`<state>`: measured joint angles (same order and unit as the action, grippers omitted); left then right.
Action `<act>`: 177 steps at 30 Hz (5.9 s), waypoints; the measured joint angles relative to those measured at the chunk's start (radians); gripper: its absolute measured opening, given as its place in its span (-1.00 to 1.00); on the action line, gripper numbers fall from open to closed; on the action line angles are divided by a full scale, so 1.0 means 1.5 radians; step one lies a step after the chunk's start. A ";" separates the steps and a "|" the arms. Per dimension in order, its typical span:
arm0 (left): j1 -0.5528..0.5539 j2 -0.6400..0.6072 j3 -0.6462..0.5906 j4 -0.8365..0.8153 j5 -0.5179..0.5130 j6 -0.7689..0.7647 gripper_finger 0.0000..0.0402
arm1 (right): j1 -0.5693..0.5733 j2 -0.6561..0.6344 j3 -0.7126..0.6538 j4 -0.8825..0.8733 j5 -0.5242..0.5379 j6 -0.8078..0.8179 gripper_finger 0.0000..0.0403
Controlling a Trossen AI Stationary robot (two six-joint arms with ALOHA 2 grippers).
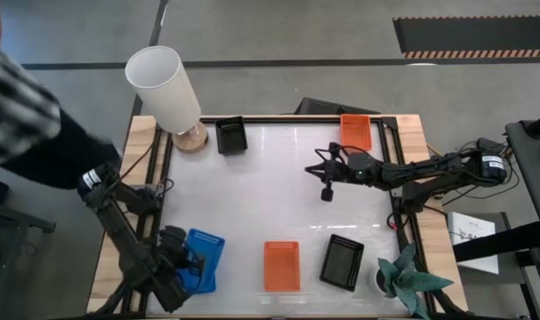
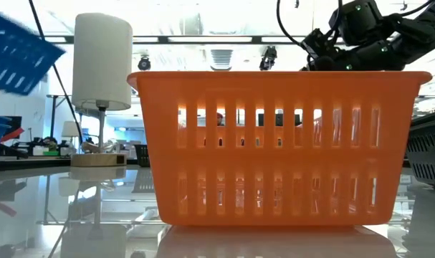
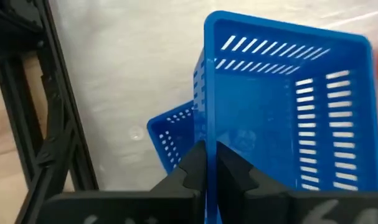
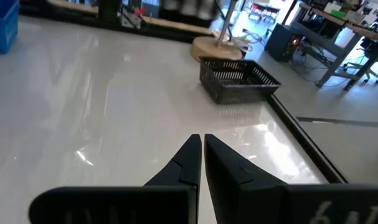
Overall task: Stack baskets by color
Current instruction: Stack the right blue bin on top of the bottom blue bin
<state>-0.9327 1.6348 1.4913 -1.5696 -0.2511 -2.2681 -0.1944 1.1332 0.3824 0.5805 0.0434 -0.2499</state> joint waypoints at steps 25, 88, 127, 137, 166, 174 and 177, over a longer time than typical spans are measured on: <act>0.006 0.059 -0.005 0.016 0.077 -0.003 -1.00 | 0.000 0.000 0.001 0.026 0.000 0.023 -0.94; 0.017 0.053 -0.009 0.047 0.109 -0.002 -0.99 | 0.000 0.000 0.001 0.026 0.001 0.025 -0.94; 0.020 0.003 -0.115 0.159 0.061 0.085 -0.97 | 0.000 0.000 0.001 0.026 0.001 0.025 -0.94; 0.019 -0.037 -0.117 0.166 0.012 0.033 -1.00 | 0.000 0.000 0.001 0.026 0.001 0.022 -0.94; 0.035 -0.077 -0.201 0.328 -0.051 0.385 -0.30 | 0.000 0.000 0.001 0.025 0.001 0.026 -0.94; 0.115 -0.089 -0.306 0.597 -0.044 0.649 -0.93 | 0.000 0.000 0.002 0.026 0.001 0.028 -0.94; 0.125 -0.088 -0.334 0.598 -0.030 0.656 -0.96 | 0.000 0.000 0.003 0.026 0.001 0.028 -0.94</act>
<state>-0.7453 1.5021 0.9898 -0.6726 -0.2959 -1.2840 -0.1944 1.1328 0.3866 0.6193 0.0444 -0.2085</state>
